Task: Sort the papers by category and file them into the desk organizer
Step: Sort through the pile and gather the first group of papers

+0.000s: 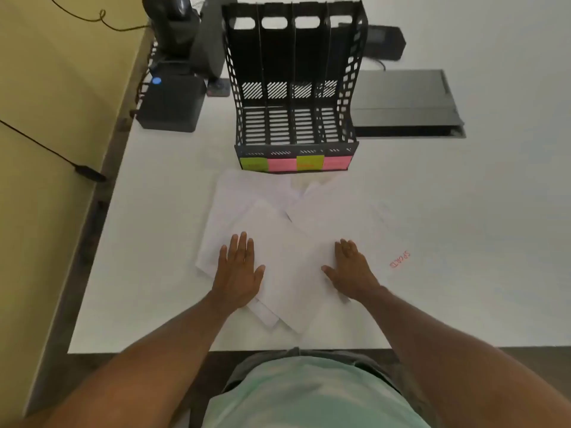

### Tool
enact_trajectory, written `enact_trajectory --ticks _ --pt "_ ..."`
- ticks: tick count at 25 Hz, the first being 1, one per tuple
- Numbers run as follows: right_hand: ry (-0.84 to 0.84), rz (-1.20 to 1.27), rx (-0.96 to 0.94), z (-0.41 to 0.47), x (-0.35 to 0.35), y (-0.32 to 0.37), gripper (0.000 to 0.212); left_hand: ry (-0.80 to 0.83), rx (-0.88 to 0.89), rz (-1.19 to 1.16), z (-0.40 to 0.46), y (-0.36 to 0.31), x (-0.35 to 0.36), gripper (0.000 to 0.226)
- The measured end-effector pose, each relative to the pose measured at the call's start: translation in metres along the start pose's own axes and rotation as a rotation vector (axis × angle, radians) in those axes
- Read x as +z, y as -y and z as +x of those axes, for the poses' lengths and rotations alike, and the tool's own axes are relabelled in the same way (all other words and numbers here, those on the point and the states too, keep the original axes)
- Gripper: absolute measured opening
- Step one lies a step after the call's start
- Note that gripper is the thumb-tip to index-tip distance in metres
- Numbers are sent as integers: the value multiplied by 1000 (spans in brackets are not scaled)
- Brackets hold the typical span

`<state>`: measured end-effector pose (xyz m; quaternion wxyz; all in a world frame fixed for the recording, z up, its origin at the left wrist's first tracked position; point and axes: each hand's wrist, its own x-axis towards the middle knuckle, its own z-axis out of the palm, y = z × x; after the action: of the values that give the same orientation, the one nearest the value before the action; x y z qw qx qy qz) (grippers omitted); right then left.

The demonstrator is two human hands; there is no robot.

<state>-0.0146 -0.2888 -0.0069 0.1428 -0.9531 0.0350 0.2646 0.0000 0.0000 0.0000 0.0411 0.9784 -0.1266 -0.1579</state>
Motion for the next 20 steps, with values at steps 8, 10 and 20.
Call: enact_trajectory --ticks 8,10,20 --pt "-78 275 121 -8 4 10 60 326 -69 14 -10 -6 30 82" --pt "-102 349 166 -8 4 13 52 337 -94 12 -10 -9 32 84" --pt "-297 908 96 -26 -28 -7 20 -206 323 75 77 -67 -58 59"
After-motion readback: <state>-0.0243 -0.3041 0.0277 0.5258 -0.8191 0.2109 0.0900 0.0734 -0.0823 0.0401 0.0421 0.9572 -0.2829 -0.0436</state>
